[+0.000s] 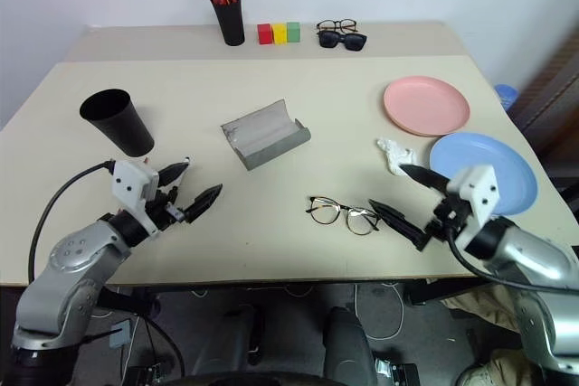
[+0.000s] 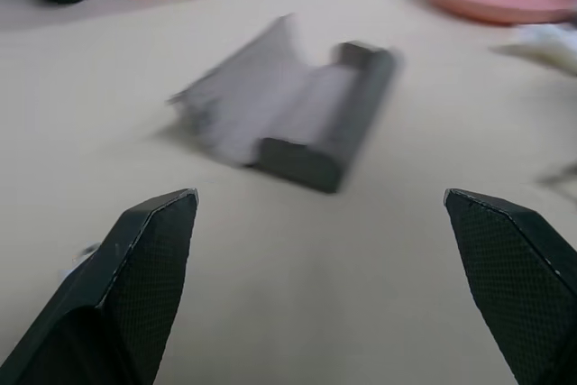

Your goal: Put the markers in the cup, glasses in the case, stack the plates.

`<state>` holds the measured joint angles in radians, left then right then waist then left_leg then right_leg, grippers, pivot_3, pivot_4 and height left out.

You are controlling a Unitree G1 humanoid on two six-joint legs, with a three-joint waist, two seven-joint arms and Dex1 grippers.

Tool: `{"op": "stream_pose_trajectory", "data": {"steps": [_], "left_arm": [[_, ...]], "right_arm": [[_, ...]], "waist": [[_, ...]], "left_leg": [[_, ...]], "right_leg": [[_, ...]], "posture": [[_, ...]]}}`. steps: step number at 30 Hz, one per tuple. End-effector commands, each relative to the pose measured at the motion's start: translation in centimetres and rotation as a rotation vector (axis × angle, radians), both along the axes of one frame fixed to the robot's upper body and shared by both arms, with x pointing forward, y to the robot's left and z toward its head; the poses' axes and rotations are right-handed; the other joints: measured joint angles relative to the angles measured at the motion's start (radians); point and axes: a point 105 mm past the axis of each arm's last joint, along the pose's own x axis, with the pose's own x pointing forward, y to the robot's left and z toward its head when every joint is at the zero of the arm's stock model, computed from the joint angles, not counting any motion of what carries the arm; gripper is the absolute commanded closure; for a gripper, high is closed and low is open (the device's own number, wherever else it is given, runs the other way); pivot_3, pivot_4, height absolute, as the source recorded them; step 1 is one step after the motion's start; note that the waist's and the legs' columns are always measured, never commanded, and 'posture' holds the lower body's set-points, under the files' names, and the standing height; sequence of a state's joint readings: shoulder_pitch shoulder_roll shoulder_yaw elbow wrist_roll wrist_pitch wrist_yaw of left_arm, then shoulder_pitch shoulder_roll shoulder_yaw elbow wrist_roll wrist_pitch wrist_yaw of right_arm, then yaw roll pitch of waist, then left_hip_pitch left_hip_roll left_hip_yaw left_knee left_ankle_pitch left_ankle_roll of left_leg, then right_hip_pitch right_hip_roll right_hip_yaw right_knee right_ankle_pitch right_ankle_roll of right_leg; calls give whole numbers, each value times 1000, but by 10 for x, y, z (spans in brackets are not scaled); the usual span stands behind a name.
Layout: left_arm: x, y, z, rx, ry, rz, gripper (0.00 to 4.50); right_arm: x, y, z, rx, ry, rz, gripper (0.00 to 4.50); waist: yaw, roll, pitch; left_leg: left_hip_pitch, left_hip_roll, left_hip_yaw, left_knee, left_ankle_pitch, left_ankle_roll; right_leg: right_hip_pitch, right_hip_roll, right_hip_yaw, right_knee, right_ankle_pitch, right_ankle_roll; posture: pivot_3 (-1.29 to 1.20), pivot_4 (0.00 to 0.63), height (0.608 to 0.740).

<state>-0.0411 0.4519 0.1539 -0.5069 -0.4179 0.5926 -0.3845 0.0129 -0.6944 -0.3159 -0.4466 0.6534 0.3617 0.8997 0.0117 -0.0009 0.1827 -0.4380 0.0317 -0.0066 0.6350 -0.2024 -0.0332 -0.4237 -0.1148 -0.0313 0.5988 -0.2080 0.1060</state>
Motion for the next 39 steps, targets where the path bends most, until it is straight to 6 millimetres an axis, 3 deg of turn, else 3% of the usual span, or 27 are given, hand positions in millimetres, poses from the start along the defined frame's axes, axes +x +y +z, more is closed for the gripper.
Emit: {"op": "stream_pose_trajectory", "data": {"steps": [1, 5, 10, 17, 22, 25, 32, 36, 39], "left_arm": [[16, 12, 20, -1, 24, 153, 0], [35, 20, 24, 10, 175, 221, 0], [55, 28, 28, 0, 312, 267, 0], [68, 39, 13, 0, 466, 356, 0], [75, 40, -8, 17, 601, 391, 0], [78, 36, -12, 5, 639, 390, 843], [76, 30, -16, -26, 687, 358, 4448], [67, 20, -8, 23, 632, 283, 4448], [51, -9, 13, 172, 448, 69, 4448]], "right_arm": [[1, 29, 9, -10, -24, 193, 40], [2, 46, 9, -22, -23, 316, 40], [7, 50, 6, -37, -38, 359, 40], [7, 41, -6, -50, -52, 340, 40], [4, 38, -12, -49, -57, 317, 40], [3, 37, -12, -46, -60, 305, 0], [3, 33, -13, -50, -61, 279, 0], [7, 34, -13, -47, -61, 274, 0], [11, 34, -13, -44, -64, 270, 0]], "waist": [[2, -3, 1], [3, -8, 2], [0, -11, 3], [0, -12, 4], [0, -12, 4], [2, -12, 4], [1, -12, 4], [1, -12, 4], [-6, -13, 4]], "left_leg": [[0, 0, 0, 0, 0, 0], [0, -1, -2, 0, 0, 0], [0, -1, -2, 1, 0, 0], [0, -1, -2, 0, 0, 0], [1, -1, -2, 0, 1, -1], [1, -1, -2, 1, 1, -1], [1, -1, -2, 0, 1, -2], [1, -1, -2, 0, 2, -2], [1, -1, -2, -1, 2, -3]], "right_leg": [[0, 0, 0, 0, 0, 0], [1, 1, 0, 1, 2, 0], [1, 1, 0, 2, 2, 1], [1, 1, 0, 3, 3, 1], [1, 1, 0, 4, 3, 1], [1, 1, 0, 4, 3, 1], [1, 1, 0, 4, 4, 3], [1, 1, 0, 4, 4, 3], [1, 1, 1, 4, 4, 2]], "posture": [[0, 150, 740], [0, 150, 740], [0, 150, 740], [0, 150, 740], [0, 150, 740], [0, 150, 740], [0, 150, 740], [0, 150, 740], [0, 150, 740]]}}
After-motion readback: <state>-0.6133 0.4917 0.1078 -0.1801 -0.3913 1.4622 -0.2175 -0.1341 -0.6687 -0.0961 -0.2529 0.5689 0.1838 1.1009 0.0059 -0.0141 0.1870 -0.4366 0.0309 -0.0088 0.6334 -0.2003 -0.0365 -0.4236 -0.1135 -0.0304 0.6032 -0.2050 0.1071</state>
